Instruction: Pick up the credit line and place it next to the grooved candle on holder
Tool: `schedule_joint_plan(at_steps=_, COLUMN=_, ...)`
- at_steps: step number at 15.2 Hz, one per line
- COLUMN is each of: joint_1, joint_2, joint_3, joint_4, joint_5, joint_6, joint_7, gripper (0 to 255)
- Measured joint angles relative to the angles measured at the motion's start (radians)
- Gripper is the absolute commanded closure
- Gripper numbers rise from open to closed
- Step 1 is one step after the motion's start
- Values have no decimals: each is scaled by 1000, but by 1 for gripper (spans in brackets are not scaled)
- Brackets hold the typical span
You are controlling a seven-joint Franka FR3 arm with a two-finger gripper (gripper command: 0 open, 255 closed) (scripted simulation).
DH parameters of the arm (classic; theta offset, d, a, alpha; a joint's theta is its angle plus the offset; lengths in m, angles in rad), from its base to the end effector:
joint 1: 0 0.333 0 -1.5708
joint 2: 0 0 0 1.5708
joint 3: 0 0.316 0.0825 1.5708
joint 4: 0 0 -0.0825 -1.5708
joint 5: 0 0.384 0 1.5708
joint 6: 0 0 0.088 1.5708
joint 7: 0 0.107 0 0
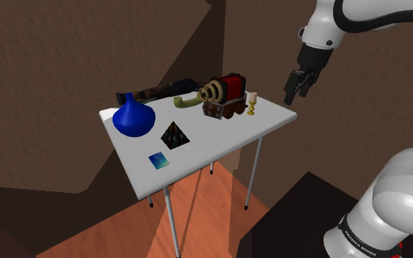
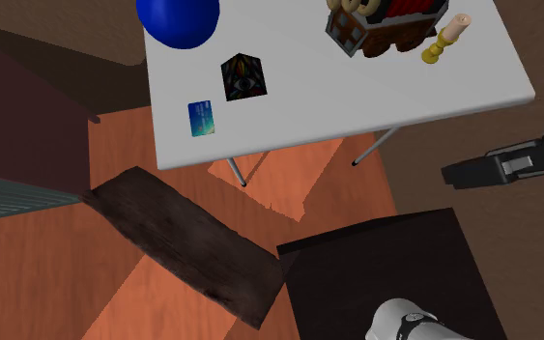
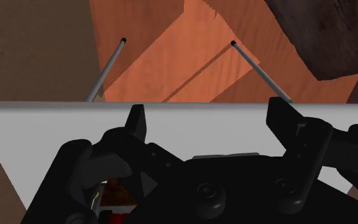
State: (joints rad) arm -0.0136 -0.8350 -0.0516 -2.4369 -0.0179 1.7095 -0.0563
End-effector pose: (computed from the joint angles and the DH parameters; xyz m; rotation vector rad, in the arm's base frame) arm 0.3058 -0.0259 0.5794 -3.1223 -0.0118 -0.1686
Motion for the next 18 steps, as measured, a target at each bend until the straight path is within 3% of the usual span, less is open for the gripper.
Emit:
schedule_joint_plan(at_steps=8, joint_1=41, joint_2=162, joint_3=105, joint_4=26, joint_5=65, joint_6=96, joint_7=123, gripper=0)
schedule_joint_plan(at_steps=18, joint_1=85, joint_2=499, joint_3=258, joint_4=194, joint_5=113, joint_6=209, joint_7=320, gripper=0)
